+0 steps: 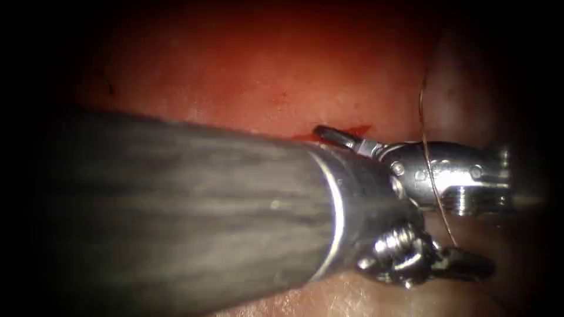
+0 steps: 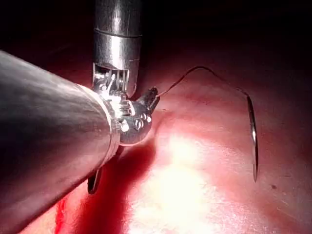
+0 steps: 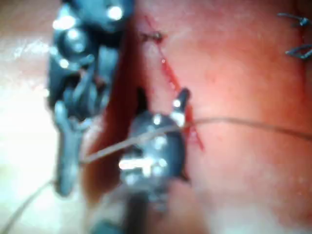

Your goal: Wound Closure

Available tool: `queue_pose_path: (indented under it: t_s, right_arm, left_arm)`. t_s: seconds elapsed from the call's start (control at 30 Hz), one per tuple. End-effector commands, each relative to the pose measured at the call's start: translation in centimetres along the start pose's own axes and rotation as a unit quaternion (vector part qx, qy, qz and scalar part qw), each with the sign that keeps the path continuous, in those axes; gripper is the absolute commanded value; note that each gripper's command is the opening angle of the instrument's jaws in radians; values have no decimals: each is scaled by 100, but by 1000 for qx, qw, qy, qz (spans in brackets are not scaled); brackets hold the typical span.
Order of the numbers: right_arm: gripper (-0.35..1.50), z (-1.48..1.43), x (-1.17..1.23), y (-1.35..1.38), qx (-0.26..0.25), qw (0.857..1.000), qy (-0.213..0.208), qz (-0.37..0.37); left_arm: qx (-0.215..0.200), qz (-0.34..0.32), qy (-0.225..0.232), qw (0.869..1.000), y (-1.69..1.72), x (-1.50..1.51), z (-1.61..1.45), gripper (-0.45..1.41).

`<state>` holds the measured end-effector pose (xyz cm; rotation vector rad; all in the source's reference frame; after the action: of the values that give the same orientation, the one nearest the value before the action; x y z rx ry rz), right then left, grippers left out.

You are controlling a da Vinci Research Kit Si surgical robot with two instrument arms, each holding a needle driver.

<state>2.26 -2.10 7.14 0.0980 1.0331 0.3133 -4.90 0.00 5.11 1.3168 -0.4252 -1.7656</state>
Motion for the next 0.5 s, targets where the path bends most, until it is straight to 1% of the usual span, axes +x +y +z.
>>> queue_pose_path:
  t_s: [0.03,0.13,0.27,0.37,0.4,0.43,0.5]
  right_arm:
    - [105,7,-3,-4,2,1000,1,0]
    - [105,5,-3,-3,2,1000,1,0]
    - [105,-1,-5,0,3,1000,2,0]
    - [105,-7,-7,4,-4,1000,0,0]
    - [105,-11,-8,7,-7,1000,-2,0]
    - [105,-11,-8,7,-7,1000,-2,0]
    - [105,-14,-10,10,-12,1000,-1,1]
  left_arm:
    - [9,0,-3,1000,-1,-5,-1,-45]
    - [22,-6,-16,1000,-9,-19,-31,-45]
    - [29,-15,-33,999,-15,-46,-81,-45]
    - [27,-17,-41,999,-12,-64,-113,-45]
    - [25,-21,-46,998,-7,-73,-131,-45]
    - [25,-21,-46,998,-7,-73,-131,-45]
    - [23,-25,-53,998,2,-81,-150,-45]
